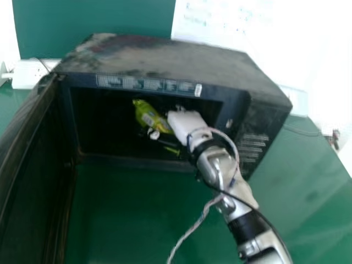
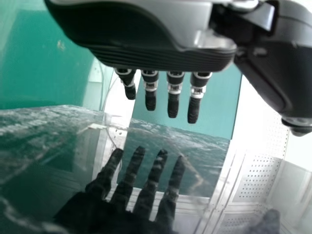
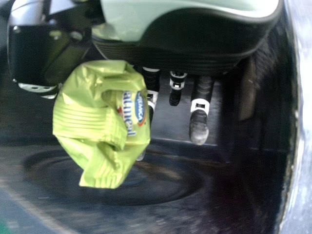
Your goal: Put biscuit inside oven
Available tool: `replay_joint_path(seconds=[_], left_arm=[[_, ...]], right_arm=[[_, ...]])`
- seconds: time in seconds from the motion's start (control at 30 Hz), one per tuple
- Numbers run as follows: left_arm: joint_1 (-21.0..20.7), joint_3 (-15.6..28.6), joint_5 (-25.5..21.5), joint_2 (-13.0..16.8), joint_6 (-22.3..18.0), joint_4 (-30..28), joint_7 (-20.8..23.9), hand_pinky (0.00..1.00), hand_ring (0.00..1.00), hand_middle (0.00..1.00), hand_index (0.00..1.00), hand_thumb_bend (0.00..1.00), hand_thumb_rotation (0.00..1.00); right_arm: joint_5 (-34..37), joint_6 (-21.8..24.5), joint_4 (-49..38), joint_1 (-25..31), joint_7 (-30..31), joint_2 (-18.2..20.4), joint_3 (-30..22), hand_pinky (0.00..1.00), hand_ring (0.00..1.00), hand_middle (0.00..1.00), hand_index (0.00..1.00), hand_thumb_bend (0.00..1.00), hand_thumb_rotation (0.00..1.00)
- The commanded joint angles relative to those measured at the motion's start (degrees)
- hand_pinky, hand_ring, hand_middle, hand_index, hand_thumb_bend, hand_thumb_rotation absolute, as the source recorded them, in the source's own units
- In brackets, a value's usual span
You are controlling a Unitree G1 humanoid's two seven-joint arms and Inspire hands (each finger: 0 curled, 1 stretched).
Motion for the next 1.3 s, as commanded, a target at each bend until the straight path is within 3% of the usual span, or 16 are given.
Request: replay_joint_path(seconds=[0.0,0.2,0.33,0.4,0.47,0.57,0.77,0.9,0.97,1.27], left_arm=[[0.65,-0.12,0.09,-0.11,-0.24,-0.44,-0.32,0.66,0.68,0.75,0.82,0.84,1.00],[1.03,-0.11,-0.41,-0.02,0.52,-1.05,-0.06,0.69,0.69,0.77,0.80,0.84,1.00],[0.90,-0.27,-0.33,-0.23,0.27,-0.87,-0.06,0.59,0.63,0.71,0.80,0.84,1.00],[0.98,-0.32,-0.48,-0.33,0.47,-1.01,0.08,0.60,0.67,0.73,0.79,0.84,1.00],[1.16,-0.31,-0.46,-0.32,0.48,-1.24,0.12,0.67,0.77,0.79,0.80,0.83,1.00],[1.07,-0.19,-0.38,-0.25,0.14,-0.98,-0.06,0.73,0.84,0.85,0.81,0.83,1.00],[1.31,-0.18,-0.79,-0.15,0.50,-1.17,-0.12,0.71,0.82,0.83,0.80,0.83,1.00],[1.54,-0.36,-1.14,-0.20,0.49,-1.33,-0.43,0.71,0.81,0.84,0.80,0.84,1.00],[1.76,-0.41,-1.34,-0.18,0.53,-1.46,-0.62,0.70,0.80,0.83,0.78,0.84,1.00],[2.03,-0.87,-2.38,-0.30,0.74,-1.85,-1.22,0.72,0.78,0.83,0.81,0.83,1.00]], right_arm=[[0.68,-0.37,3.92,-3.28,-3.04,0.71,0.90,0.14,0.44,0.44,0.51,0.50,0.00],[2.12,-0.02,14.45,-8.82,-6.48,2.59,2.93,0.14,0.44,0.45,0.50,0.50,0.00],[3.55,-0.76,22.71,-12.41,-10.03,4.36,4.03,0.15,0.44,0.45,0.50,0.50,0.00],[4.92,-1.81,26.15,-13.80,-11.39,5.08,4.04,0.14,0.44,0.44,0.51,0.50,0.00],[6.19,-2.66,28.84,-14.93,-12.21,5.58,4.02,0.14,0.44,0.44,0.50,0.50,0.00],[7.53,-3.49,32.14,-16.28,-13.57,6.14,4.14,0.14,0.44,0.44,0.50,0.50,0.00],[8.80,-4.26,36.87,-17.64,-17.66,6.96,4.88,0.15,0.44,0.45,0.50,0.50,0.00],[9.20,-3.80,38.90,-18.31,-18.41,7.54,5.56,0.15,0.39,0.47,0.52,0.50,0.00],[9.47,-3.90,39.53,-18.37,-18.95,7.75,5.80,0.15,0.43,0.45,0.51,0.50,0.00],[10.71,-3.58,40.65,-18.03,-19.23,8.73,6.58,0.15,0.42,0.46,0.51,0.50,0.00]])
